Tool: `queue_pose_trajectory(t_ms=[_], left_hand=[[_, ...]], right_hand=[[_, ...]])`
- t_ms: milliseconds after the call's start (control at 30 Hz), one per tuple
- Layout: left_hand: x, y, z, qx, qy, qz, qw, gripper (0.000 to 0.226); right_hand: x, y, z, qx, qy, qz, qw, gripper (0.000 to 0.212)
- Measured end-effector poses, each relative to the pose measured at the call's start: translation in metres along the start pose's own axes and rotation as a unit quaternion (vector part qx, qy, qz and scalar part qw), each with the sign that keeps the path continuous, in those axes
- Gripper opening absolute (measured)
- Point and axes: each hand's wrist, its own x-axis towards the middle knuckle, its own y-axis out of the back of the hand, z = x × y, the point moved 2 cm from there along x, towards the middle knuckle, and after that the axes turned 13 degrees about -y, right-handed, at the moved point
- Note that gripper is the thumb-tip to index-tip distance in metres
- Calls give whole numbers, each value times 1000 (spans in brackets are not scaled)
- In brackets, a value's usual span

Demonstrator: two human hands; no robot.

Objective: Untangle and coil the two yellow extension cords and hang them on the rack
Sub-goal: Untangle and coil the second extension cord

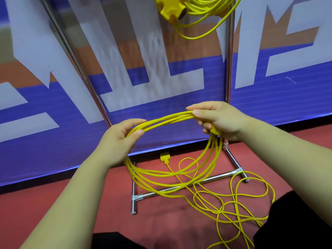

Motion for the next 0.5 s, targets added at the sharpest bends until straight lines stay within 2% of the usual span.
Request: queue_pose_trajectory(t_ms=[67,133,267,333,400,500], left_hand=[[-1,2,-7,-66,36,-20,997,45],[-4,2,-13,-201,93,-57,974,60],[-9,-1,-13,-495,111,-113,854,87],[-10,-6,-7,-572,105,-129,804,82],[-11,-14,-2,-607,110,-136,775,69],[-11,-23,2,-600,112,-100,786,48]], right_hand=[[1,1,2,-2,14,36,999,18],[2,3,2,1,17,67,998,15],[9,6,9,33,23,102,994,16],[15,6,15,44,22,122,991,16],[19,6,22,53,9,142,988,14],[22,3,32,61,-18,156,986,16]])
